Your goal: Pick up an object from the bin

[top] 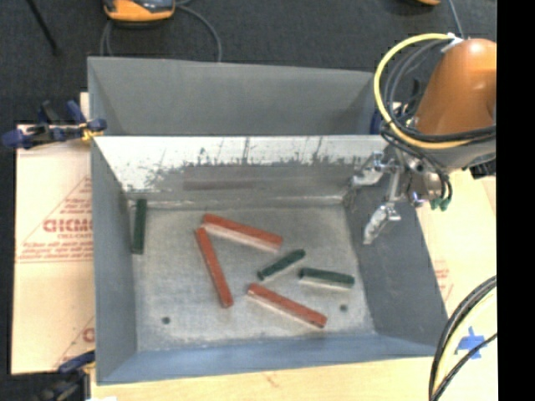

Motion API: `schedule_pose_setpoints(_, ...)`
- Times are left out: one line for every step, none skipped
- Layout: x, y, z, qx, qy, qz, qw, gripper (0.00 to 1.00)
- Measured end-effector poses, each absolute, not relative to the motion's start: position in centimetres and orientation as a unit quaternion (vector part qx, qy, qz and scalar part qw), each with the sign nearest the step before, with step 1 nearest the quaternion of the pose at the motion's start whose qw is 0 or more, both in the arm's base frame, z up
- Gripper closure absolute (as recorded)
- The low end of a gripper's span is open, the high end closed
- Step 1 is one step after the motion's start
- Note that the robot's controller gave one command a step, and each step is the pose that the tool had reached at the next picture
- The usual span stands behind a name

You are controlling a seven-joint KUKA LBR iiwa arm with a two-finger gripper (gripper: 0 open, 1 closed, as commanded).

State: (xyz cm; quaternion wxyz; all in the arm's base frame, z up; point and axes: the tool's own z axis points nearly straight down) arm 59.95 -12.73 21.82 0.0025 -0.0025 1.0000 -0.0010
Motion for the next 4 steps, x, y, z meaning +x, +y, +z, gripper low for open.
schedule_pose_setpoints(59.9, -12.7, 21.8, -0.003, 1.0, -0.001, 0.002, 0.0)
schedule_pose_setpoints(57.4, -11.7, 19.7, -0.035, 0.999, -0.002, 0.007, 0.0)
schedule_pose_setpoints(57.1, -11.9, 13.8, -0.061, 0.998, -0.001, 0.004, 0.0)
schedule_pose_setpoints(54.2, -9.7, 8.0, -0.055, 0.999, -0.001, 0.003, 1.0)
